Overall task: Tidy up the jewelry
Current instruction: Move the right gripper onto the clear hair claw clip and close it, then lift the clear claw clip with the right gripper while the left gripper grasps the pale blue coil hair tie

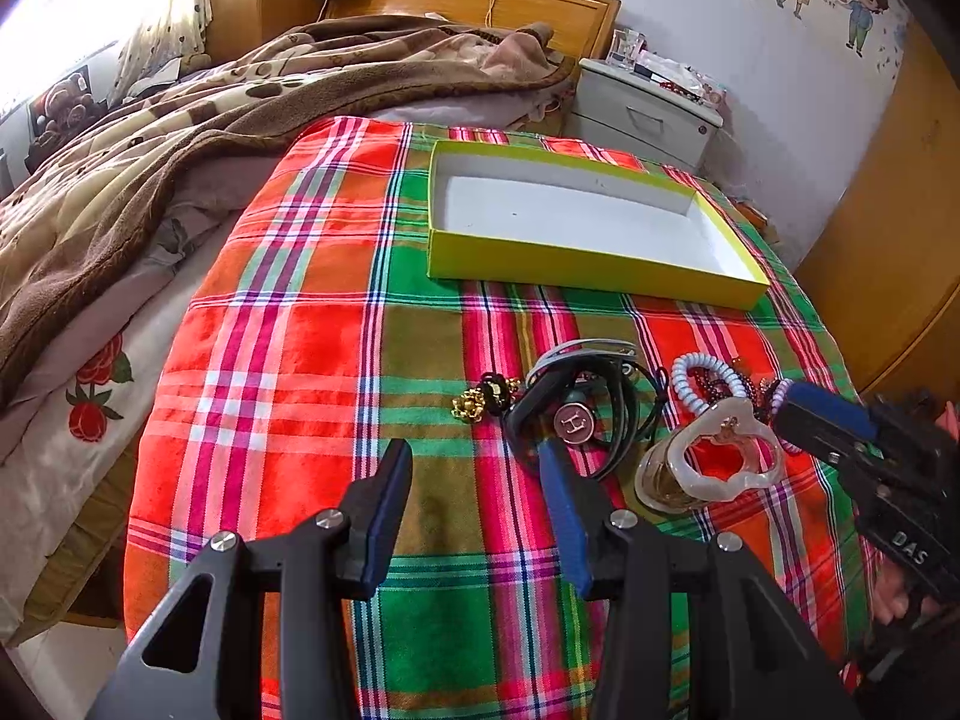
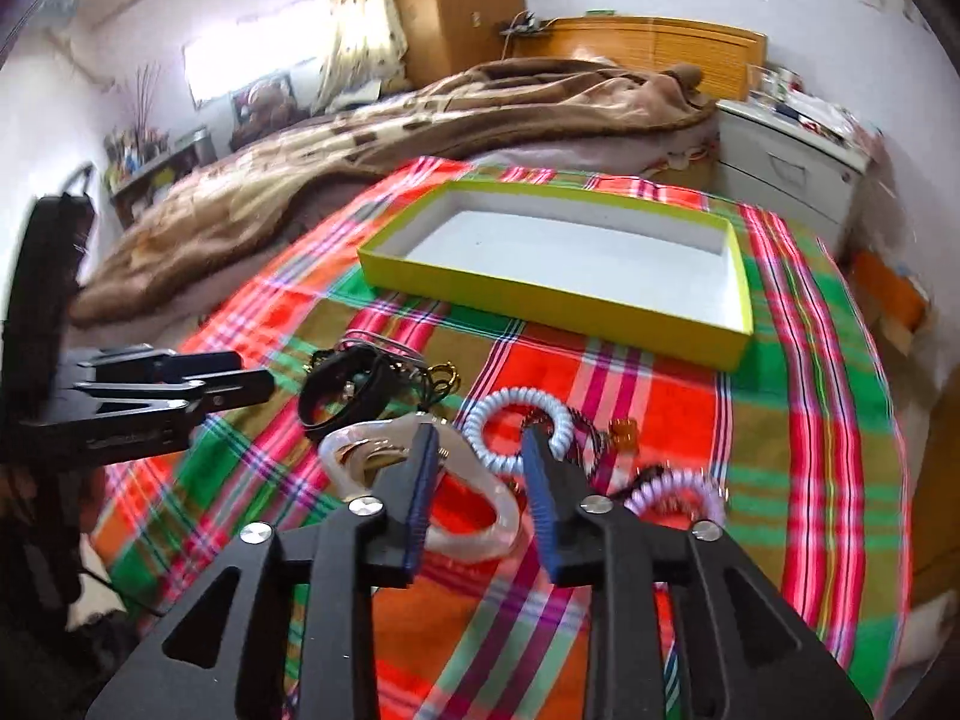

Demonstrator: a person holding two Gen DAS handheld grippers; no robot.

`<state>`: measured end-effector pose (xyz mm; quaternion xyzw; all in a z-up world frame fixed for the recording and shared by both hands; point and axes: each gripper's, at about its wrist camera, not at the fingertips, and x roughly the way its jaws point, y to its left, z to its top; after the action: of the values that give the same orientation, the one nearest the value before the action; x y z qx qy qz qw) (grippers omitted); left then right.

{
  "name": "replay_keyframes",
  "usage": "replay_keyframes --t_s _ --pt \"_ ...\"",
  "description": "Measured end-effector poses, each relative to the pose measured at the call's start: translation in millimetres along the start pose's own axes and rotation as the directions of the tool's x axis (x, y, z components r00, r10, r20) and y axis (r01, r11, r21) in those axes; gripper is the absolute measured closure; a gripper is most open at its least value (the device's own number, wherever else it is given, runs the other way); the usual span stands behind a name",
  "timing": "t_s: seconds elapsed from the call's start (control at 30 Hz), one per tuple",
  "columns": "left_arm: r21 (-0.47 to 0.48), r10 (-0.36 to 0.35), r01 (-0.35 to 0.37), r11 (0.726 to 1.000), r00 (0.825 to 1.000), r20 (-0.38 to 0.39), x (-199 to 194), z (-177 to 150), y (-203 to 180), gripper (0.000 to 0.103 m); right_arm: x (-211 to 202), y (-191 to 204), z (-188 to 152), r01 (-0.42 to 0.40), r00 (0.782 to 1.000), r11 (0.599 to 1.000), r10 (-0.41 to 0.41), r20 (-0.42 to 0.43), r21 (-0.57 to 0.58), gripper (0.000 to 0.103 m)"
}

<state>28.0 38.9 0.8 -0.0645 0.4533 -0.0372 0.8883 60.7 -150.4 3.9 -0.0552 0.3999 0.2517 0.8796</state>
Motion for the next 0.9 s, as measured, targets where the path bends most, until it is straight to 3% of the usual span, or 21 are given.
replay_keyframes --t_s 0.17,0.33,0.4,0.5,0.77,0.9 --pt "0.010 -0.014 0.014 1.000 1.000 -0.007 1.7 0.1 -3.0 0.057 22.8 11.5 3.5 -0.046 0.996 0.995 0.039 -0.082 -0.088 0.068" --pt "0.003 -0.039 0.039 0.999 0.999 -0.012 2.1 1.3 -3.5 0.057 27.3 12.1 2.1 -0.083 0.992 0.992 0.073 -0.102 -0.093 0.068" --pt "0.011 -0.037 0.037 0.999 0.999 -0.014 1.9 1.7 -4.4 0.057 24.7 12.4 1.2 -0.076 0.992 0.992 0.065 -0.104 -0.103 0.089" --pt "0.013 -0.048 0.048 0.999 0.999 -0.018 1.5 3.2 -4.8 0.057 21.1 9.6 -3.0 -0.093 0.991 0.992 0.084 -0.103 -0.089 0.090" --pt "0.033 -0.061 0.062 0.998 0.998 -0.017 -3.2 6.8 -11.3 0.057 -7.8 -4.7 -16.2 -0.189 0.982 0.982 0.189 -0.003 0.028 0.096" --pt "0.058 -0.080 0.081 0.995 0.997 -0.013 -4.5 13.7 -21.2 0.057 -27.3 -16.3 -27.7 -0.177 0.984 0.981 0.174 0.047 0.079 0.096"
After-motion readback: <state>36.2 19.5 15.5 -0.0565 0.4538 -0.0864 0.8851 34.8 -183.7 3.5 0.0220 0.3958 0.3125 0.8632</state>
